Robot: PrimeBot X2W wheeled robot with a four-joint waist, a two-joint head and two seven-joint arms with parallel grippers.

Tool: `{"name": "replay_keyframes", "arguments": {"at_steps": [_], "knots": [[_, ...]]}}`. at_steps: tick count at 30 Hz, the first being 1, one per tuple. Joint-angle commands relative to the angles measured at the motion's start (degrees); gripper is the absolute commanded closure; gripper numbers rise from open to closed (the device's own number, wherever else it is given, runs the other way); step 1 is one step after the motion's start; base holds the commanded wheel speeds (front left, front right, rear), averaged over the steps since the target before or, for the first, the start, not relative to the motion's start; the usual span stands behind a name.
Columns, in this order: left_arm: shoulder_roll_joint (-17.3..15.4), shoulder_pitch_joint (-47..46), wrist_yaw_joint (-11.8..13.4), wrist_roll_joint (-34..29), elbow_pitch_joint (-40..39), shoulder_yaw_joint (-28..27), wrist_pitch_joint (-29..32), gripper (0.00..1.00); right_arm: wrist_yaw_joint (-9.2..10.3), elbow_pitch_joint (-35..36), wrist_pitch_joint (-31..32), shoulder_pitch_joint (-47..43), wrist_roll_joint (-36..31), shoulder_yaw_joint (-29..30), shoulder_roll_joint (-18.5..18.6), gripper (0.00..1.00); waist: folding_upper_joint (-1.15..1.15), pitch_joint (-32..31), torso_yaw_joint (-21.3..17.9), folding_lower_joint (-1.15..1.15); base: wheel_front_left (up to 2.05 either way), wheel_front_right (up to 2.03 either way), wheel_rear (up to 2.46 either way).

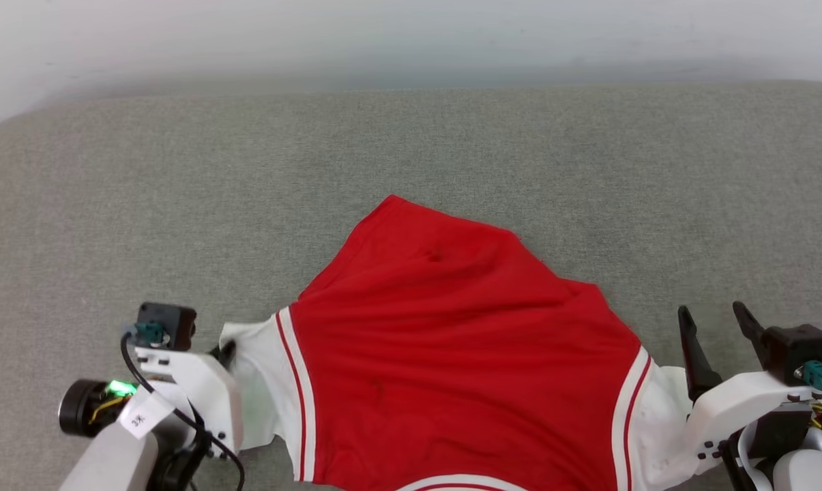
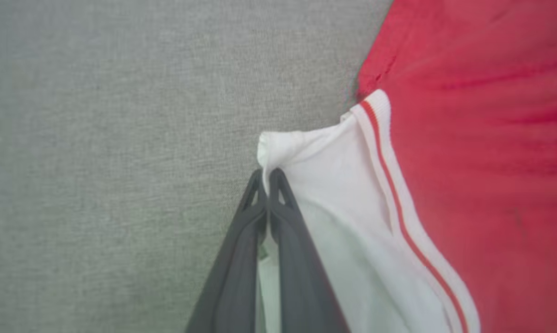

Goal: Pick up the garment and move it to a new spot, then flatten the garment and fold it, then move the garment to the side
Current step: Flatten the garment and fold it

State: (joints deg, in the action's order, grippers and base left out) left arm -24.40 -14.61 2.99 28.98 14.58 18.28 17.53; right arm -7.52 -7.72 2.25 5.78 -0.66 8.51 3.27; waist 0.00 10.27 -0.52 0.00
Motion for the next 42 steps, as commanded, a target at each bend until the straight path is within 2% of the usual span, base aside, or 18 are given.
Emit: {"name": "replay_keyframes", "arguments": {"at_steps": [1, 2, 3, 4, 9, 13, 17, 20, 24, 30, 37, 42], "knots": [[-0.36, 1.03, -0.38, 0.15, 0.64, 0.34, 0.55, 1.0, 0.06, -0.27, 0.08, -0.52, -0.12, -0.2, -0.23, 0.0, 0.0, -0.12, 0.21, 0.0, 0.0, 0.0, 0.0], [-0.14, 1.35, -0.41, 0.28, 0.82, 0.47, -0.28, 0.08, 0.06, -0.43, 0.21, -0.64, -0.04, -0.44, -0.17, 0.0, 0.0, -0.4, 0.69, 0.0, 0.0, 0.0, 0.0], [-0.14, 1.35, -0.41, 0.28, 0.82, 0.47, -0.28, 0.08, 0.06, -0.43, 0.21, -0.64, -0.04, -0.44, -0.17, 0.0, 0.0, -0.4, 0.69, 0.0, 0.0, 0.0, 0.0], [0.17, 1.59, -0.26, 0.31, 0.8, 0.33, -1.17, 0.0, 0.06, -0.48, 0.33, -0.71, 0.02, -0.61, 0.04, 0.0, 0.0, -0.59, 1.0, 0.0, 0.0, 0.0, 0.0], [1.31, 2.95, -1.12, -0.42, -1.08, 0.42, -8.04, 0.0, 0.06, 0.24, 1.87, 0.14, 1.24, -2.54, 1.98, 0.0, 0.0, -2.09, 3.22, 0.0, 0.0, 0.0, 0.0], [2.48, 4.45, -1.07, -1.66, -4.83, 0.73, -14.24, 0.0, 0.06, 1.37, 6.23, 2.09, 3.61, -7.19, 5.41, 0.0, 0.0, -3.29, 5.89, 0.0, 0.0, 0.0, 0.0], [3.07, 6.19, -0.07, -3.66, -10.16, 1.22, -19.18, 0.0, 0.06, 1.65, 14.27, 5.78, 8.07, -13.98, 10.36, 0.0, 0.0, -3.59, 9.42, 0.0, 0.0, 0.0, 0.0], [3.5, 7.13, -0.27, -5.18, -13.78, 2.48, -22.28, 0.0, 0.08, 0.96, 20.69, 9.94, 10.96, -18.56, 14.71, 0.0, 0.0, -2.95, 12.43, 0.0, 0.0, 0.0, 0.0], [3.44, 7.96, -0.26, -6.78, -16.45, 3.33, -25.04, 0.0, 0.07, -2.15, 29.0, 15.96, 14.89, -23.69, 18.71, 0.0, 0.0, -1.7, 16.32, 0.0, 0.0, 0.0, 0.0], [4.21, 8.16, -0.51, -7.02, -17.58, 4.81, -25.8, 0.0, 0.07, -9.85, 39.7, 23.67, 19.39, -27.56, 22.3, 0.0, 0.0, 0.96, 21.24, 0.0, 0.0, 0.0, 0.0], [6.09, 6.4, -1.05, -6.92, -16.4, 6.46, -27.02, 0.0, 0.06, -18.83, 41.36, 28.46, 19.82, -29.7, 25.28, 0.0, 0.0, 3.76, 25.25, 0.0, 0.0, 0.0, 0.0], [6.52, 5.55, -1.23, -6.72, -15.09, 6.84, -27.81, 0.0, 0.03, -23.93, 41.29, 28.38, 21.95, -31.95, 24.57, 0.0, 0.0, 4.83, 26.38, 0.0, 0.0, 0.0, 0.0]]}}
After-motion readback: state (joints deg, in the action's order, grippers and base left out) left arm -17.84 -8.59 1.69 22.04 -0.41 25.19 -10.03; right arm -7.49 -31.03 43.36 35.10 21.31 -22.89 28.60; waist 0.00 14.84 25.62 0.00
